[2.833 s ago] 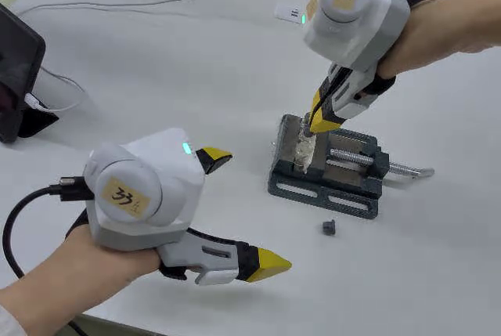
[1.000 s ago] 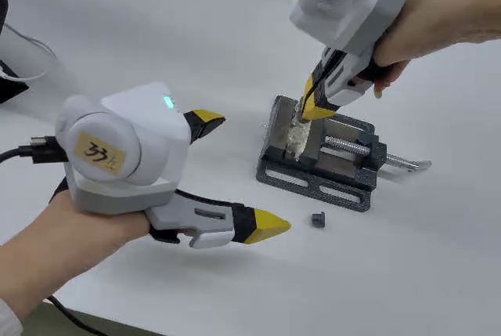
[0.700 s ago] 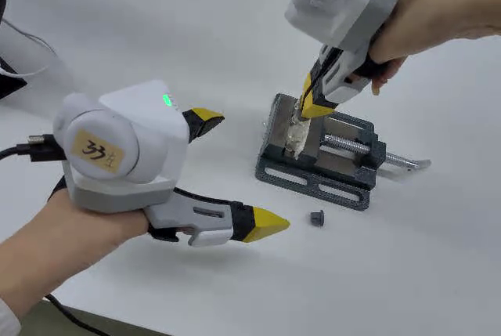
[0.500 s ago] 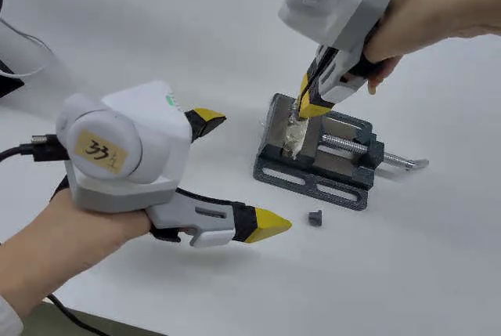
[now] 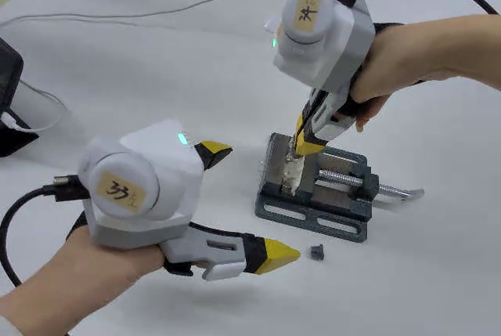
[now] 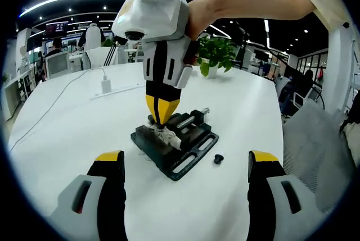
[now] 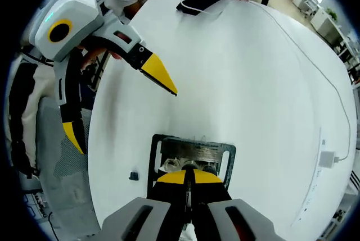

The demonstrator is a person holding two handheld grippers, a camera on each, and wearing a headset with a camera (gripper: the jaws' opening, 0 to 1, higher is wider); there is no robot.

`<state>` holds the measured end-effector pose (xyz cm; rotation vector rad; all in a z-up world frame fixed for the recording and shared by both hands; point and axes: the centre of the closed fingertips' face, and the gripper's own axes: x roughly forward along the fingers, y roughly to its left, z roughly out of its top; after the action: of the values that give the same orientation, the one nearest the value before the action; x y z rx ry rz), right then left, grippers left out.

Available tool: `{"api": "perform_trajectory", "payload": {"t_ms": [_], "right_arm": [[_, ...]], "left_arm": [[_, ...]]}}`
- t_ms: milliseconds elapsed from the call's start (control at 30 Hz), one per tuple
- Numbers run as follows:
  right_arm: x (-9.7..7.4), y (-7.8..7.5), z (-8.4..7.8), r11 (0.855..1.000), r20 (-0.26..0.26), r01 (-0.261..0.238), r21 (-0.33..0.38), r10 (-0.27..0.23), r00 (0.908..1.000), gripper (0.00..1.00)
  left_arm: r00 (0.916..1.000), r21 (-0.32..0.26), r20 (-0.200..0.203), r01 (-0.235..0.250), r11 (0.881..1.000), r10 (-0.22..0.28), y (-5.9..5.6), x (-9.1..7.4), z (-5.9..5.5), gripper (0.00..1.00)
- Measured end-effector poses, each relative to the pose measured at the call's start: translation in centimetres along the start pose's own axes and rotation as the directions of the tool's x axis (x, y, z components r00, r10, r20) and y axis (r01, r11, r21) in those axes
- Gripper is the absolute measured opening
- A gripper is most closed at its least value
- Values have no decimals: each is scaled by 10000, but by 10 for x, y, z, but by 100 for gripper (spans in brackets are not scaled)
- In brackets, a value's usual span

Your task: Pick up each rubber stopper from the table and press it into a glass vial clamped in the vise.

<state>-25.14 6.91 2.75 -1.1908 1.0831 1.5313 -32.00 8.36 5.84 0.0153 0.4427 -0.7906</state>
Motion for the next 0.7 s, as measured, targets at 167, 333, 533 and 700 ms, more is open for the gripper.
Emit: {"api": "perform_trajectory", "payload": {"t_ms": [167, 333, 533, 700], "right_arm": [[-1, 4, 1, 9998, -114, 193, 49, -192, 9997, 0], [-2, 3, -1, 9988, 202, 472, 148, -475, 9987, 0], [-3, 5, -2, 9965, 748, 789, 280, -808, 9939, 0], [-3, 4, -2, 9951, 863, 958, 237, -975, 9915, 0]], "left_arm": [[10000, 175, -22, -87, 9998, 88, 0, -3, 6, 89], [9999, 258, -39, -151, 9996, 152, -3, -7, 8, 89], [9998, 364, -86, -180, 9992, 183, -7, -9, 6, 89], [9997, 424, -105, -200, 9989, 205, -10, -11, 5, 89]]}}
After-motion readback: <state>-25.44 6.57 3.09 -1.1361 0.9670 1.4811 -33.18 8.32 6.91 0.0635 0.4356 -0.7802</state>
